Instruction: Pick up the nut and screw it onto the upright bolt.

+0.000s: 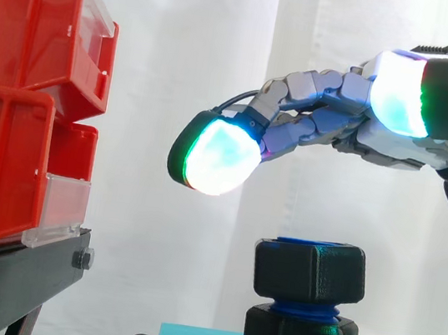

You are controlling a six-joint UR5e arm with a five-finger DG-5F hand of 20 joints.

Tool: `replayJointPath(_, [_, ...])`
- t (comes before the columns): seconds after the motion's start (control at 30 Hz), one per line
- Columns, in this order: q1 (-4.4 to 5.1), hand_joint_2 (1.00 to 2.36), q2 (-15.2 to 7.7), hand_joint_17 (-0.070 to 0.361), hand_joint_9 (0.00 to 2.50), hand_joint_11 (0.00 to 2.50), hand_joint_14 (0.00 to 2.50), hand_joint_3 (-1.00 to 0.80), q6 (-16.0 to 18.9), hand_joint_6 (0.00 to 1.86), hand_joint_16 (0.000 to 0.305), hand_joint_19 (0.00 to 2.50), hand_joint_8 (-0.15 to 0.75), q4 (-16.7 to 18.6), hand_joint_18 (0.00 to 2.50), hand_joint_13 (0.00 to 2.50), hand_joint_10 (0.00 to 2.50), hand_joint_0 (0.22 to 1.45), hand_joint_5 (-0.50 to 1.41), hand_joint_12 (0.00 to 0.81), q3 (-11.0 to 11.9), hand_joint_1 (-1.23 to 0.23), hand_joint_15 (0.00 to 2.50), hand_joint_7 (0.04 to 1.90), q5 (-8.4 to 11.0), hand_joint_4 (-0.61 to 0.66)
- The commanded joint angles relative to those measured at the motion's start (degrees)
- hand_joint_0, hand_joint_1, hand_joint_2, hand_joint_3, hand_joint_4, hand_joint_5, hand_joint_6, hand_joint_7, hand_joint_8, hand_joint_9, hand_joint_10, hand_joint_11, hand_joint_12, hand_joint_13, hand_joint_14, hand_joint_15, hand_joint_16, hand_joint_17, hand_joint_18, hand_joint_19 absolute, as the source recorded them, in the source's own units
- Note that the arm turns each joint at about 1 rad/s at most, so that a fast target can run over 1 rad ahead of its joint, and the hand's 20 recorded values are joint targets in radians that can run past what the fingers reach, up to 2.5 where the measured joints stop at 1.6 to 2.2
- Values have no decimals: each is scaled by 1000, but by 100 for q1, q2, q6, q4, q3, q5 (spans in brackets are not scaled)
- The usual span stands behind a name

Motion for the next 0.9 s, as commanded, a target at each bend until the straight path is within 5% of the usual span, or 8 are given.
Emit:
replayJointPath(0.0, [93,1000,0,82,495,0,0,-500,2,501,36,0,220,-69,68,327,0,452,-143,305,-3,-10,0,633,97,181])
replayJointPath(0.2, [172,1000,0,82,504,0,0,-500,2,502,36,0,225,-166,72,335,0,453,-134,306,-3,-8,0,666,176,193])
replayJointPath(0.87, [102,1000,0,80,543,0,0,-500,19,503,35,0,246,-34,107,378,0,458,-104,310,-258,-11,0,815,176,213])
